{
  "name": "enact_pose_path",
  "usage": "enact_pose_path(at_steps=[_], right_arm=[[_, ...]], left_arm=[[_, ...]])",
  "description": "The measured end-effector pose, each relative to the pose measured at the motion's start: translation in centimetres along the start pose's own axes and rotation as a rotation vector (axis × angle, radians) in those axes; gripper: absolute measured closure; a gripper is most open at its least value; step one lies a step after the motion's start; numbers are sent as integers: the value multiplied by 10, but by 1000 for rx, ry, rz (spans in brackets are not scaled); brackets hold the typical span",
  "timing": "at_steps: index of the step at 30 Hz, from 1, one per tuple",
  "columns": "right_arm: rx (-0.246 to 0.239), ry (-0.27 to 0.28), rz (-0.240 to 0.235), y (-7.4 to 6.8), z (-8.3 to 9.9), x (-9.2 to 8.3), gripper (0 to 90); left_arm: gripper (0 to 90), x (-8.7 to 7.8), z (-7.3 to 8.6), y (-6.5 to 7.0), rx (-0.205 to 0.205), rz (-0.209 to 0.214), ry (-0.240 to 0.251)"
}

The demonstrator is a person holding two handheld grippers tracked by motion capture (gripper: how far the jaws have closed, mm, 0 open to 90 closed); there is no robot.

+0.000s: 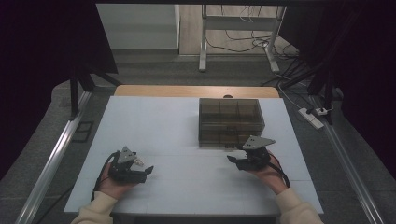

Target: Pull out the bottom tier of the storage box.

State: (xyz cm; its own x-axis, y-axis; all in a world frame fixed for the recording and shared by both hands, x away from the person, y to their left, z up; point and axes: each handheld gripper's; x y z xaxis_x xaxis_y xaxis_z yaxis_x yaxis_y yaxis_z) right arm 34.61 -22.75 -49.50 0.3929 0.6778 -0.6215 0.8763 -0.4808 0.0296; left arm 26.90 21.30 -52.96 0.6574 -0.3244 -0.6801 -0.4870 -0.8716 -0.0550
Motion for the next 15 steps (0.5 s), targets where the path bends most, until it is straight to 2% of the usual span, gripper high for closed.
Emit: enact_pose_path(at_steps=[8, 15], right_arm=[[-4, -18, -30, 3, -5, -4, 398], [-32, -42, -24, 4, -10, -6, 394]], left_arm=[[103, 0, 0, 0, -3, 3, 0], [103, 0, 0, -1, -6, 6, 5]])
Point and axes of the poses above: each handheld gripper's, and its own axes: x roughly forward along the jaws, z roughly out of its underside, y roughly to its right, and after that the axes turned 6 degrees about -z, right-handed
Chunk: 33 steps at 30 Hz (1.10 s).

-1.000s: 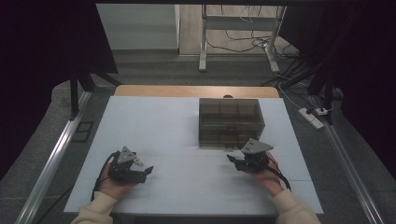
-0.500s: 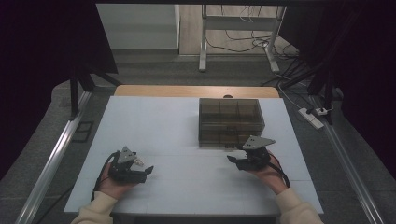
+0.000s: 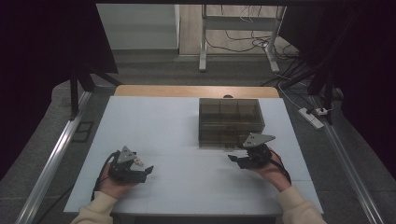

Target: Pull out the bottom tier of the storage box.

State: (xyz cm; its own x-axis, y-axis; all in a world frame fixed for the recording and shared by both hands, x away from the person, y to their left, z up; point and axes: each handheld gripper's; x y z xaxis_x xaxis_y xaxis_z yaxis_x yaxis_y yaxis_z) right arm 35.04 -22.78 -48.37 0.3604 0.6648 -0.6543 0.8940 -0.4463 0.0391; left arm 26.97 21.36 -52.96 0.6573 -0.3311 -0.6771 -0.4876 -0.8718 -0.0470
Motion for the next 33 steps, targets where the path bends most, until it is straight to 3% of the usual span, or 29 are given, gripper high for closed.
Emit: enact_pose_path(at_steps=[21, 33], right_arm=[[-113, -51, 13, 1, -15, 7, 383], [-166, -103, -14, 9, -23, 22, 372]], left_arm=[[103, 0, 0, 1, 3, -1, 1], [103, 1, 0, 0, 1, 0, -7]])
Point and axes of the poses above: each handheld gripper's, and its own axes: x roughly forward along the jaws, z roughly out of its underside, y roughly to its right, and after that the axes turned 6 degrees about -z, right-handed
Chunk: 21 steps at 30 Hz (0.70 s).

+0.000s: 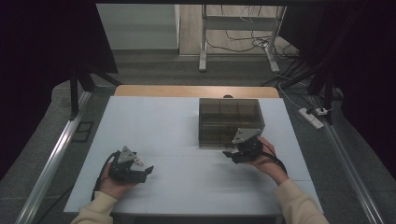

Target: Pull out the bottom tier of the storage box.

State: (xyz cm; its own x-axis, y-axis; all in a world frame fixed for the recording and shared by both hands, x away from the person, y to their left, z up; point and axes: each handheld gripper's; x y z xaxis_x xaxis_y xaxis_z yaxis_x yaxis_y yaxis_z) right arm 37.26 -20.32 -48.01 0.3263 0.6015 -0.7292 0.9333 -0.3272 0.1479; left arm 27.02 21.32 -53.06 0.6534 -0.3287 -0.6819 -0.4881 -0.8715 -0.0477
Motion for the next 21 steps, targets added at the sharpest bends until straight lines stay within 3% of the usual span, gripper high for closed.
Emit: enact_pose_path(at_steps=[21], right_arm=[[-11, -78, 30, 10, 6, 19, 388]], left_arm=[[103, 0, 0, 0, 0, 0, 0]])
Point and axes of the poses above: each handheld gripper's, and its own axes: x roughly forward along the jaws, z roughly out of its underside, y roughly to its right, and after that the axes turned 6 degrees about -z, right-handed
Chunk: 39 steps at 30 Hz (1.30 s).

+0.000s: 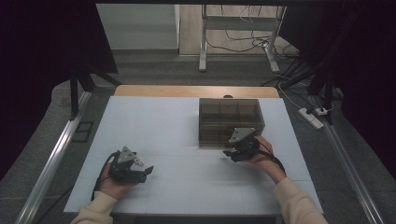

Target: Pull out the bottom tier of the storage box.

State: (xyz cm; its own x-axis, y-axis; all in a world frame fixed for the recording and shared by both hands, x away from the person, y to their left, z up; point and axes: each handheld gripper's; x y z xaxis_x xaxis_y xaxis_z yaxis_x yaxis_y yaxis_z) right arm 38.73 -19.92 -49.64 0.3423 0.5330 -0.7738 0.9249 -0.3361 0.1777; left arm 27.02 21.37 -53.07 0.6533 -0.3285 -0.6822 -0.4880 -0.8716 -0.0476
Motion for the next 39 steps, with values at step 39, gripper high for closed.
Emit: enact_pose_path(at_steps=[39], right_arm=[[-7, -87, 6, 9, 0, 19, 588]], left_arm=[[103, -1, 0, 0, 2, -3, 1]])
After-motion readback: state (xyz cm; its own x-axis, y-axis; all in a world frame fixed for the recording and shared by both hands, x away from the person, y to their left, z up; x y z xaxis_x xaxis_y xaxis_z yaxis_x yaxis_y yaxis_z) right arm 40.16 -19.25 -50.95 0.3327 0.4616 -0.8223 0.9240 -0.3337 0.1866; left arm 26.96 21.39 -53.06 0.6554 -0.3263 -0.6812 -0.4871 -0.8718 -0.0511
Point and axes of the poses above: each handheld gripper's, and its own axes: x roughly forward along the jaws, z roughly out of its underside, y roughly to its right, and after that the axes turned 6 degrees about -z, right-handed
